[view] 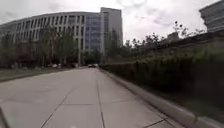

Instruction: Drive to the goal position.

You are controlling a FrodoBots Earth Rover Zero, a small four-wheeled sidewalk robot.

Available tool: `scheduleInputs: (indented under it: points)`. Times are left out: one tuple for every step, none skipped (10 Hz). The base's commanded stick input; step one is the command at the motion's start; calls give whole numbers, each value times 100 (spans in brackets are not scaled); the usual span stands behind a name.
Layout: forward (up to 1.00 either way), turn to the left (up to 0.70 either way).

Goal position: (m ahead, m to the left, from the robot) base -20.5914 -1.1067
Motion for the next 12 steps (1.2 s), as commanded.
scheduleInputs:
  points:
    - [0,-45]
    - [0,-45]
    - [0,-45]
    - [0,-45]
    - [0,-45]
    - [0,-45]
    - [0,-45]
    - [0,-45]
    - [0,-45]
    - [0,-45]
    - [0,-45]
    - [0,-45]
